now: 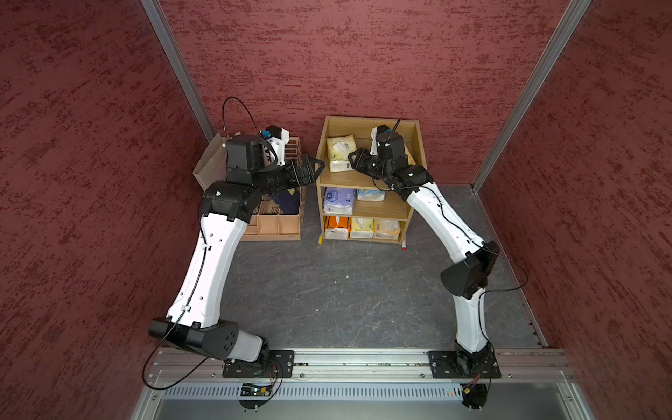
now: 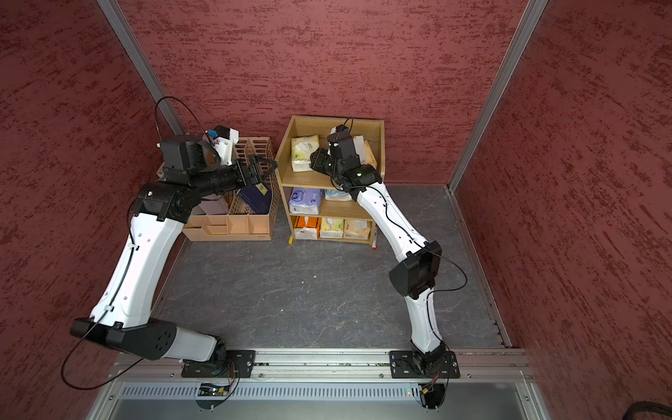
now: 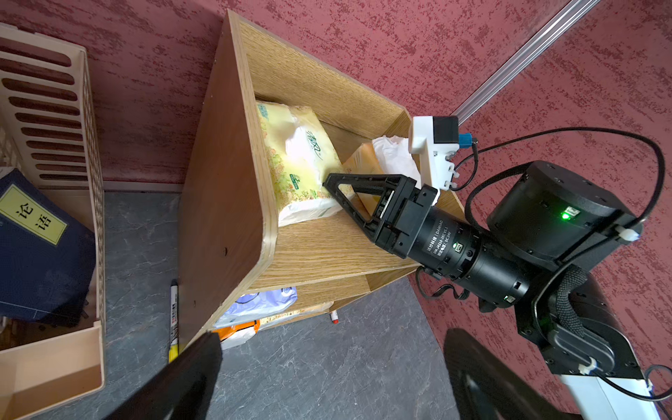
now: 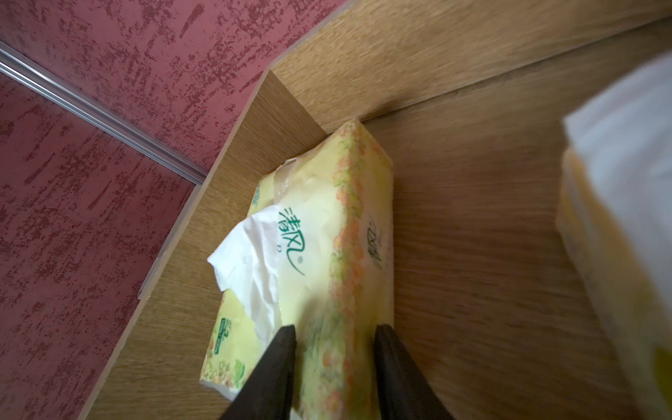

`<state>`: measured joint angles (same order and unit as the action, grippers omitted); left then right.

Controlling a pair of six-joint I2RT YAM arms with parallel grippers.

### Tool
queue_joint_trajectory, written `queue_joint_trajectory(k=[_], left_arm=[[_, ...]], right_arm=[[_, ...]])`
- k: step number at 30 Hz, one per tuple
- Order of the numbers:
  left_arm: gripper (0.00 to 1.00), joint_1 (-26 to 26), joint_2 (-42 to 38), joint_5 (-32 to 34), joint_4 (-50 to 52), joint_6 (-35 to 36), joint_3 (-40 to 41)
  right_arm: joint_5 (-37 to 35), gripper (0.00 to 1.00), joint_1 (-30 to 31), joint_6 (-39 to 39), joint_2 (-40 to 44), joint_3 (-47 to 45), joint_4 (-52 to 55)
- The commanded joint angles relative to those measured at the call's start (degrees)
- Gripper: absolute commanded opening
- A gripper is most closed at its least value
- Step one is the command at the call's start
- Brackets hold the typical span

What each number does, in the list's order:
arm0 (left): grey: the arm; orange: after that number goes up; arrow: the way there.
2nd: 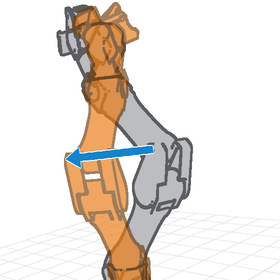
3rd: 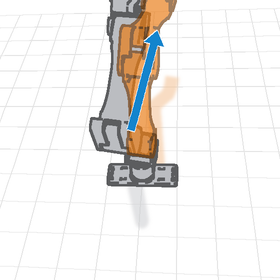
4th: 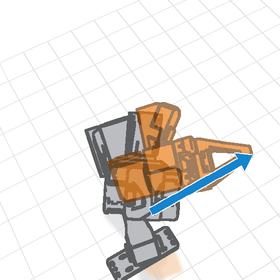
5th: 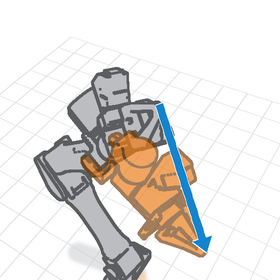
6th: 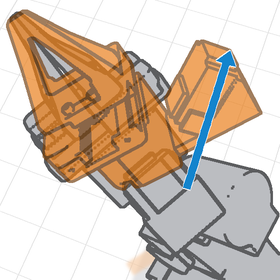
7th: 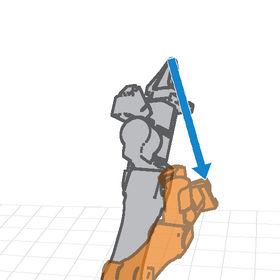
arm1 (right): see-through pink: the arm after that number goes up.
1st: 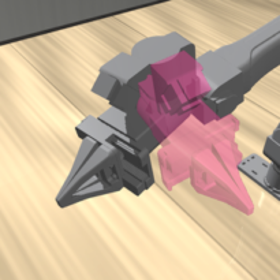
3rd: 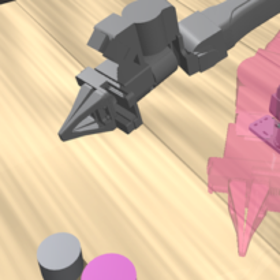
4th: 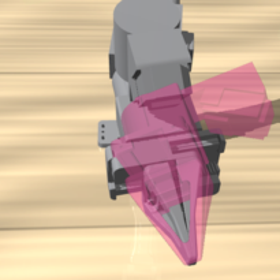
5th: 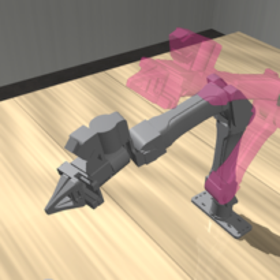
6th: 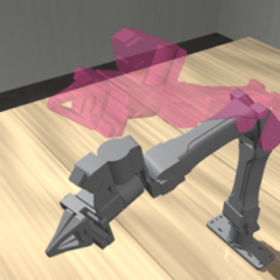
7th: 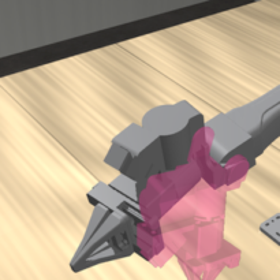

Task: Remove the tissue boxes from the shelf
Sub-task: Pick up a box of tissues from the shelf, then place the box of tissues at the center of the board.

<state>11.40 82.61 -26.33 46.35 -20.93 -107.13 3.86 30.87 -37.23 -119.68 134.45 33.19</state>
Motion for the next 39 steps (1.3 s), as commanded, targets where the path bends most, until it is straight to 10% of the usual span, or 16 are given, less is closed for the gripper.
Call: queue_joint_trajectory(k=[1, 7, 29, 39], left_arm=[[1.0, -0.3, -2.1, 0.7, -1.8, 0.6, 1.4], [1.0, -0.3, -3.2, 0.9, -2.6, -0.3, 2.7], [1.0, -0.3, -7.6, 2.4, -6.2, -2.5, 7.2], [1.0, -8.7, -10.7, -1.9, -8.2, -8.7, 12.7]], right_arm=[[5.5, 0.2, 0.5, 1.7, 1.1, -0.8, -6.0], [5.9, 0.0, 0.9, 1.7, 1.8, -0.9, -5.9], [4.1, 0.0, 0.8, 4.6, 16.9, -12.9, -4.4], [17.8, 0.0, 1.8, 8.8, 24.4, -18.4, 2.5]])
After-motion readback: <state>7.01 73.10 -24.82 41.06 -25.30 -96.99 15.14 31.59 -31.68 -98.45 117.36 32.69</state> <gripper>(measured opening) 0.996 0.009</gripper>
